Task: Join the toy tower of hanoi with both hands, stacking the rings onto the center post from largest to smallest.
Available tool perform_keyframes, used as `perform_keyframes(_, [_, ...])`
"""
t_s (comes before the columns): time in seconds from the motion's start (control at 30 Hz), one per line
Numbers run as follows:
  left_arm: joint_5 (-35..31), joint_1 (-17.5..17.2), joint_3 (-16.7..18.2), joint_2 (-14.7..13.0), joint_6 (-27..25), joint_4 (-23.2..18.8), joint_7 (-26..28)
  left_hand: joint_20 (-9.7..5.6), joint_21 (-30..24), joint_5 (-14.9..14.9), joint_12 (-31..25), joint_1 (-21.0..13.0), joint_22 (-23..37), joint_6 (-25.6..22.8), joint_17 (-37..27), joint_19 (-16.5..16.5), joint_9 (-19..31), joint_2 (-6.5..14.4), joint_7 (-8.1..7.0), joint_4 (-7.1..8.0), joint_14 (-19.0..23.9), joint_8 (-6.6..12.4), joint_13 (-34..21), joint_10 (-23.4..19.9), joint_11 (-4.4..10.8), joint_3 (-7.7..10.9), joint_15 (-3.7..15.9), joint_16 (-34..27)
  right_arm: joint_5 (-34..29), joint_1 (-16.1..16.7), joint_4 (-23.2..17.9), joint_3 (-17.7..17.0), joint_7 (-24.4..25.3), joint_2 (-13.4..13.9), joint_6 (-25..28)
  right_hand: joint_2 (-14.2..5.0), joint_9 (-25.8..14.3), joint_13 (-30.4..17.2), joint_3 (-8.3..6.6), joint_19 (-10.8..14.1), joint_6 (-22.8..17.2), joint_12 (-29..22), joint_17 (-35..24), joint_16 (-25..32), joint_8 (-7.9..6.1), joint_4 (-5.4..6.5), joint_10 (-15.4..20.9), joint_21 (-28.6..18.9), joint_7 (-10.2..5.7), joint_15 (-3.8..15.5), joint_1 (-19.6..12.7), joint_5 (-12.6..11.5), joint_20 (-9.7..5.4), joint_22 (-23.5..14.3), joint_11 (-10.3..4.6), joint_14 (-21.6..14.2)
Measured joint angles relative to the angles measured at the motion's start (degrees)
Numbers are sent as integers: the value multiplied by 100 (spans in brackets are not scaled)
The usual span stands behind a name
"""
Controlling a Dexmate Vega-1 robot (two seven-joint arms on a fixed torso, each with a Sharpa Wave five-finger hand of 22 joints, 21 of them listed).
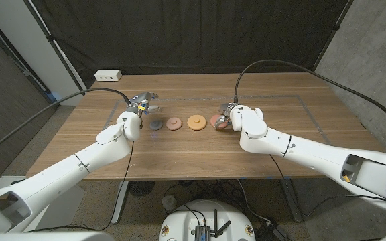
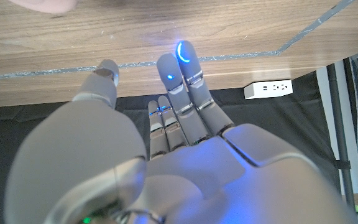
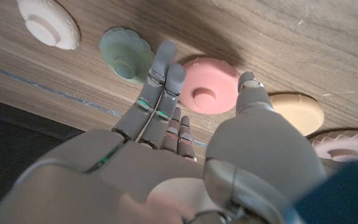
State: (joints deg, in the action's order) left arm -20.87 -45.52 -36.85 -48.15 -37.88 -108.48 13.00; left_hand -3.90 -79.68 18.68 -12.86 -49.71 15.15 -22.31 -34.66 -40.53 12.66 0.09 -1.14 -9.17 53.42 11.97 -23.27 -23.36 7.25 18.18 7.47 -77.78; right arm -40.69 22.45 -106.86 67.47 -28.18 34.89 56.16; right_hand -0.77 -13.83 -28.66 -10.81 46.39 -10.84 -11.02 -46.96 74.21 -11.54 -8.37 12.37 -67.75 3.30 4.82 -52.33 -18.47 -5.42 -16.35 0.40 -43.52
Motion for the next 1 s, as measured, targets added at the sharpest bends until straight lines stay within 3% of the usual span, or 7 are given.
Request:
perform_keyframes(0.83, [-11,11,-61,8,27,16,-46,0,-96,40,0,23,-60,-61,14,-1,-1,23,1,0,0,0,1,0,0,0,0,-21,544,-237,178,252,34,31,202,-1,11,-19,-2,-31,0,-30,27,26,0,-1,2,-114,-1,-31,-2,1,32,68,-2,31])
perform_keyframes(1.0, [-12,10,-63,15,27,16,-49,0,-110,40,0,23,-86,-61,16,-1,-1,23,1,0,0,0,1,0,0,0,0,-43,588,-295,210,324,60,27,202,-39,27,-31,-17,-31,0,-67,11,34,0,-17,63,-139,-1,-31,-39,1,32,94,-62,31])
